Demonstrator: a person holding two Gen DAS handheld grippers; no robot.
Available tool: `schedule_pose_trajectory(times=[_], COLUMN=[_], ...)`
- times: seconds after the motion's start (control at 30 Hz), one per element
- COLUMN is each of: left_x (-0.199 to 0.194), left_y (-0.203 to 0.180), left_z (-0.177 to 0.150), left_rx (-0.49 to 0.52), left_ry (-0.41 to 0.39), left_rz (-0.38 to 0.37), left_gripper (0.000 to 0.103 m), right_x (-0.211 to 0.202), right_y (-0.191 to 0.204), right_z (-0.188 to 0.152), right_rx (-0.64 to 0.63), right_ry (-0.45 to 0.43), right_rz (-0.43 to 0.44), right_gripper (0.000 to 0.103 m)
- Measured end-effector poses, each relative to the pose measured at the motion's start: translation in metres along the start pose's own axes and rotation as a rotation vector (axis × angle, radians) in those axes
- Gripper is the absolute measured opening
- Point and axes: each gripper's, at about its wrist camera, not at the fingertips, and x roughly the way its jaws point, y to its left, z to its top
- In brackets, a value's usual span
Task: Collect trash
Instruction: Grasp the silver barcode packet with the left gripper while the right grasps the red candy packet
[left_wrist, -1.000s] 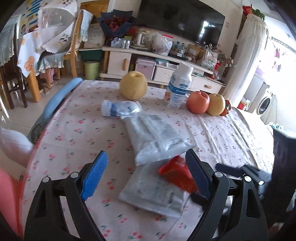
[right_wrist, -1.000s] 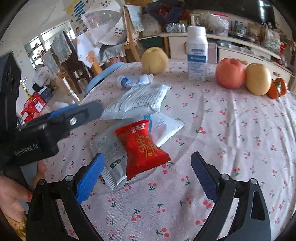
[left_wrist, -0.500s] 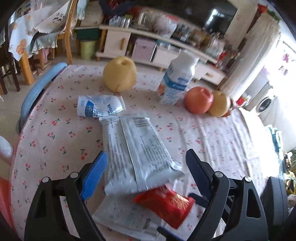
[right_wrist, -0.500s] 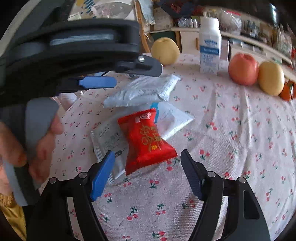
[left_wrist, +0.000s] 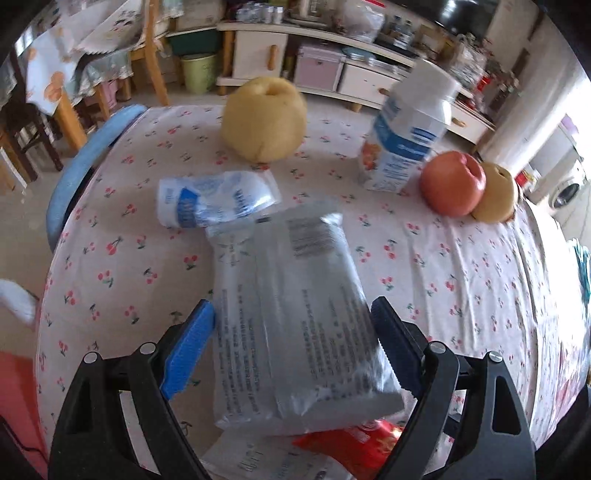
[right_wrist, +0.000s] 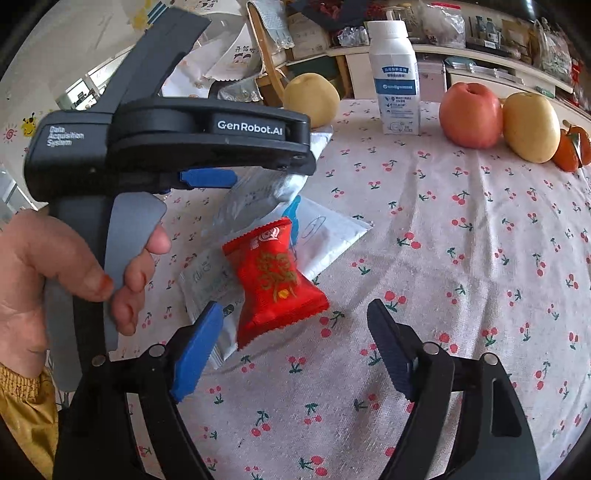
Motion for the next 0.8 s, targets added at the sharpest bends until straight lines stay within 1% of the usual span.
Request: schedule_pose_trajectory(times=[0.03,0.13,0.2,0.27,0.37,0.4,0.5,0.73,0.8], left_x=[0.002,0.007,0.009,0.011,0.013,0.012,0.009,-0.005,-0.013], left_y=[0.003,0.0,0.003,0.008,0.013,0.014,0.015,0.022,0.026], left_z=[-0.001,-0.003,-0.004,-0.006,-0.012,-0.013,-0.018,-0.032,-0.039], left_rx=[-0.009,0.0,-0.012,-0.043,-0.058,-0.061,-0.063,-0.073,-0.07], left_ry=[0.005,0.01,0.003,0.005,-0.005,-0.016,-0.027,-0.053,-0.066], left_rz=[-0.012,-0.01,-0.019,-0.041,-0.072,-0.079,-0.085,-0.102,-0.101], left_gripper=[0.087,0.088,0.088,0.088,0.088,0.087,0.081,0.079,0.079], right_x=[0.0,0.002,0.004,0.005,0.006,0.007,0.01,0.013,0.015], right_y=[0.0,0.001,0.003,0.006,0.009,0.008,0.009,0.019,0.019], right_z=[0.001,0.003,0.003,0.001,-0.001,0.001,0.003,0.001,0.002], right_rx=[0.0,0.002,-0.001,-0.014,-0.036,-0.04,-0.05,-0.106,-0.114], right_ry=[-0.002,-0.003,-0.003,-0.007,-0.014,-0.014,-0.015,-0.031,-0.036], right_rz=[0.0,0.004,0.005,-0.004,-0.019,-0.022,-0.023,-0.067,-0.067], right_gripper=[0.081,0.081,0.081,0.081,0.081,0.081,0.081,0.08,0.08])
